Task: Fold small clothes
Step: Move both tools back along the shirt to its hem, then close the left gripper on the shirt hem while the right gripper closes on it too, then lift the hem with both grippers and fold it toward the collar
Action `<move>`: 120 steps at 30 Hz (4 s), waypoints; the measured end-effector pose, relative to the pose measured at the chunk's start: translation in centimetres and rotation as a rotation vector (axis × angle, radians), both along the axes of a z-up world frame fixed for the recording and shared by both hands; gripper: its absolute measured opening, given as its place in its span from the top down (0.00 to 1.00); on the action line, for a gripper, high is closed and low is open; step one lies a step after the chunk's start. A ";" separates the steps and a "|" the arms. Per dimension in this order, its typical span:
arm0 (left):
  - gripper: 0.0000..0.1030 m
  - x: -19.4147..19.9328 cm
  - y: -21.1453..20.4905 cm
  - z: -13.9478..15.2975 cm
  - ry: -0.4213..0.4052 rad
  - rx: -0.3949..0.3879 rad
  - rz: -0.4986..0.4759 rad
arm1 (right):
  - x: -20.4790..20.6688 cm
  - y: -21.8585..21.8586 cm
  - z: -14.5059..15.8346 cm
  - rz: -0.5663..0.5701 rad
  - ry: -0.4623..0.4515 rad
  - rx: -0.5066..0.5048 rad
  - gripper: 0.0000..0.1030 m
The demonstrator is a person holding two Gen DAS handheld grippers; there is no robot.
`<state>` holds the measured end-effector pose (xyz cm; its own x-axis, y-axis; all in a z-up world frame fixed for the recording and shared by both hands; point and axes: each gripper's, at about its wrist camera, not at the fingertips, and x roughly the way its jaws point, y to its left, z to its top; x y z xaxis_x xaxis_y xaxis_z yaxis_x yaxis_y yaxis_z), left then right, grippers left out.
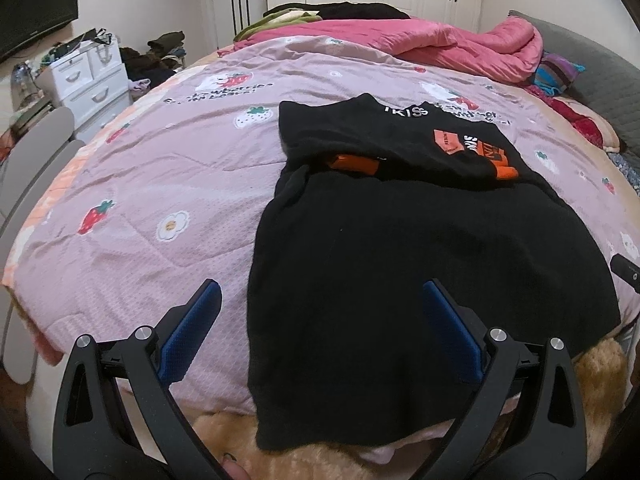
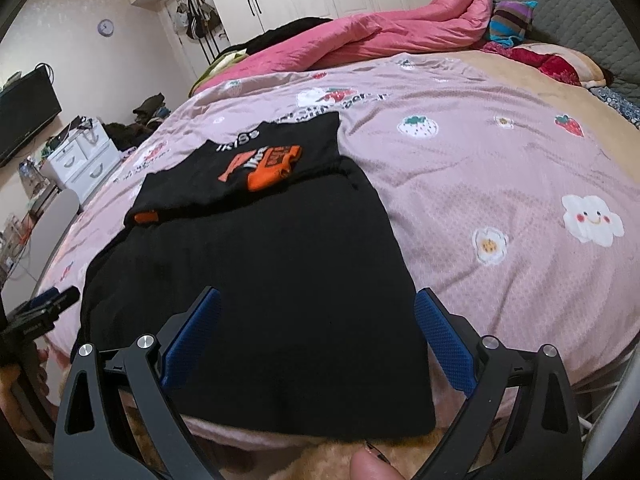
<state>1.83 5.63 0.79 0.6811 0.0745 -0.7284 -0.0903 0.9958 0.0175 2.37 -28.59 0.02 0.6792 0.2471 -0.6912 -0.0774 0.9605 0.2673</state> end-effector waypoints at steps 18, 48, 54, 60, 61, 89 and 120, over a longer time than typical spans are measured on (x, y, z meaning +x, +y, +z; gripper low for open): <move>0.09 -2.6 1.8 -1.4 0.048 -0.037 0.016 | -3.3 -1.9 -0.6 -0.037 0.053 -0.038 0.06; 0.10 -5.7 5.9 -3.1 0.100 -0.117 0.070 | -2.6 -2.5 -4.1 -0.001 0.118 -0.003 0.47; 0.52 -5.5 5.8 -3.3 0.102 -0.187 0.030 | -3.0 -2.5 -4.1 0.002 0.104 -0.045 0.70; 0.69 -4.7 4.7 -4.1 0.152 -0.190 -0.027 | -3.8 -1.8 -3.0 0.059 0.049 -0.013 0.90; 0.69 -4.5 4.6 -4.4 0.167 -0.183 -0.023 | -3.9 -2.0 -2.8 0.069 0.042 0.016 0.90; 0.96 -4.0 5.2 -2.9 0.087 -0.332 -0.050 | -4.7 -3.5 -0.3 0.007 -0.029 0.067 0.92; 0.96 -3.3 5.4 -0.1 -0.002 -0.339 -0.050 | -3.2 -4.5 -4.3 0.006 0.109 0.140 0.90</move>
<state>-1.45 11.03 0.72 0.6792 -0.2046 -0.7049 -0.0414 0.9481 -0.3151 -0.81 -33.06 -4.32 0.6000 0.3499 -0.7194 -0.0463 0.9130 0.4054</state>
